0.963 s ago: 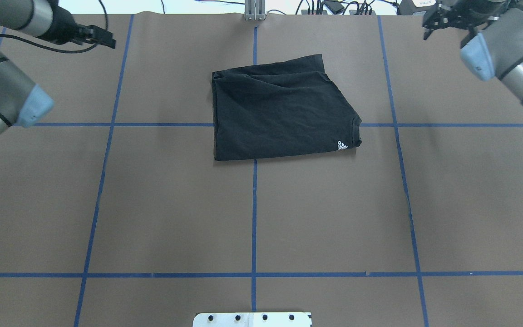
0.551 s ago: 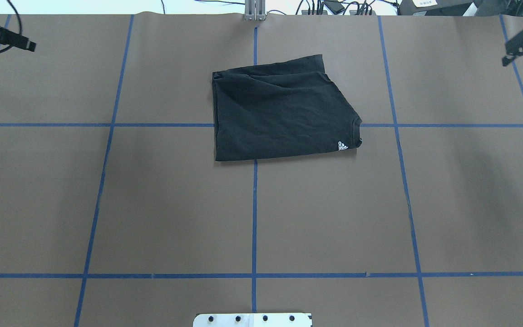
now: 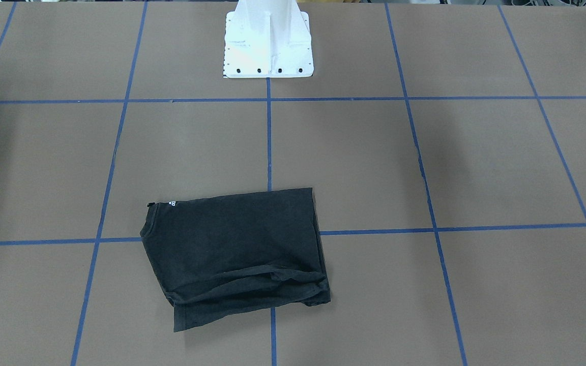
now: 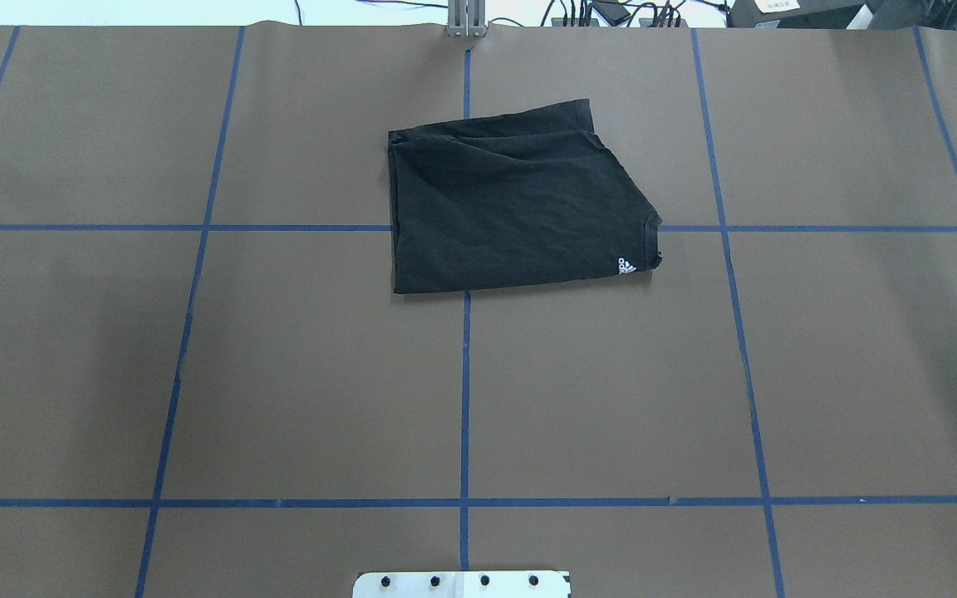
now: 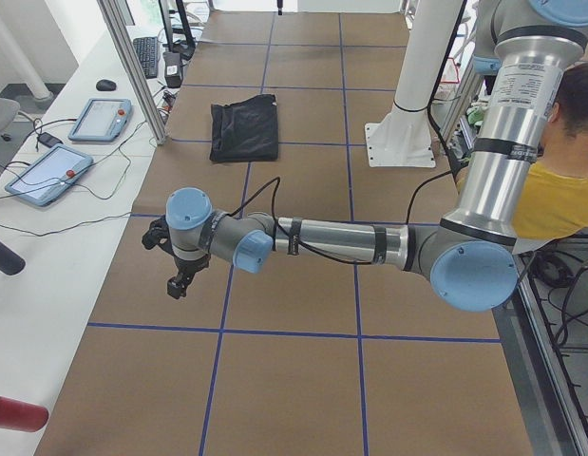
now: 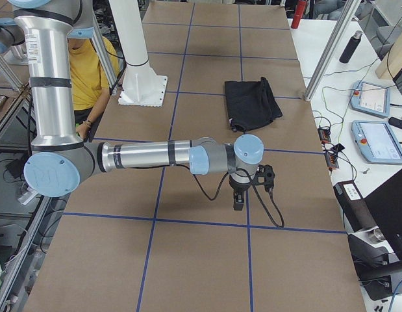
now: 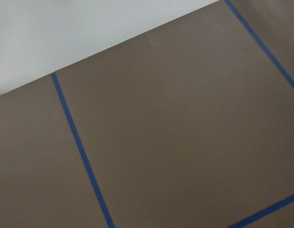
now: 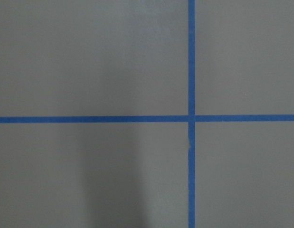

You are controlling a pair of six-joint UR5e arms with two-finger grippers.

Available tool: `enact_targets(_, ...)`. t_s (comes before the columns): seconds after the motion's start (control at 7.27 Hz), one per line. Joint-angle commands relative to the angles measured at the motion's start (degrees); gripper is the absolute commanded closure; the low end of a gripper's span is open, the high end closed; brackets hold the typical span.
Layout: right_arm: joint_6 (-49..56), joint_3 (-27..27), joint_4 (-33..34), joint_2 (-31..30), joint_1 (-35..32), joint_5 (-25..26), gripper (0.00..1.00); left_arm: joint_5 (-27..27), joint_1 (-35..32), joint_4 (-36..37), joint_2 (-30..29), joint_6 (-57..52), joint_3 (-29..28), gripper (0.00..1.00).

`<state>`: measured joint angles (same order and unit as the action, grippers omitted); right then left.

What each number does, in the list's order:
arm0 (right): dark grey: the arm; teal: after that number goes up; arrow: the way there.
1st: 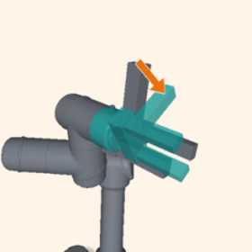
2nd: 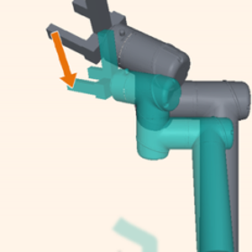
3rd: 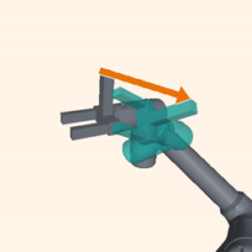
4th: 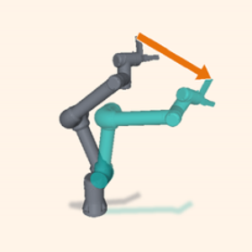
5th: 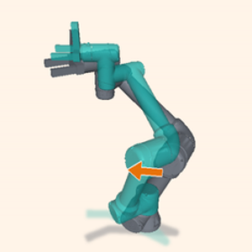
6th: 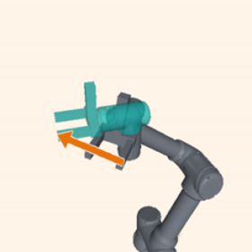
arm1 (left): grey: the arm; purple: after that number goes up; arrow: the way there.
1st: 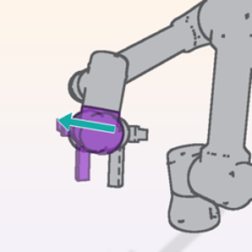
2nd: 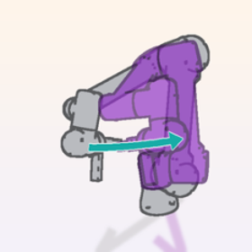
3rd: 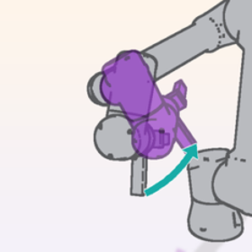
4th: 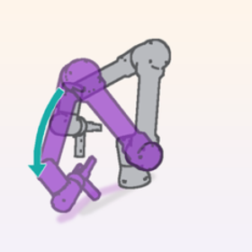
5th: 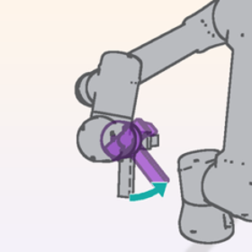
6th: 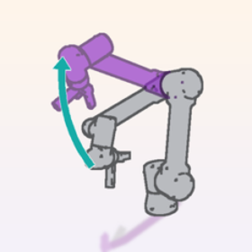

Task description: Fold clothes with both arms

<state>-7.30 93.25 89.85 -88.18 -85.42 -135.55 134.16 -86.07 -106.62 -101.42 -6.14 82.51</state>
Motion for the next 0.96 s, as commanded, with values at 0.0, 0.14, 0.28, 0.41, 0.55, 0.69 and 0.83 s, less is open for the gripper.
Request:
enact_targets(0.0, 4.4, -0.1, 3.0, -0.1, -0.4, 0.5, 0.0, 0.6, -1.2, 6.1, 4.4, 2.7, 5.0, 0.0)
enact_targets(0.14, 4.5, 0.3, 3.7, 0.4, 0.1, 0.5, 0.0, 0.0, -1.0, 5.9, 4.9, 10.8, 8.4, 0.0)
enact_targets(0.28, 4.5, 0.4, 4.4, 0.9, 0.3, 0.5, 0.0, -1.3, -0.9, 5.9, 6.4, 14.9, 13.2, 0.0)
enact_targets(0.41, 4.5, 0.3, 4.4, 1.4, 0.3, 0.5, 0.0, -2.5, -0.9, 6.5, 7.5, 14.7, 14.9, 0.0)
enact_targets(0.55, 4.4, -0.1, 3.9, 1.5, 0.1, 1.2, 0.0, -4.0, -0.5, 6.6, 7.5, 15.1, 14.7, 0.0)
enact_targets(0.69, 4.1, -0.7, 3.5, 2.1, 0.5, 3.9, 0.0, -4.3, -0.4, 6.6, 7.6, 15.1, 13.4, 0.0)
enact_targets(0.83, 3.5, -1.1, 3.4, 2.1, 0.5, 3.0, 0.0, -4.3, -0.5, 6.7, 7.6, 15.1, 13.9, 0.0)
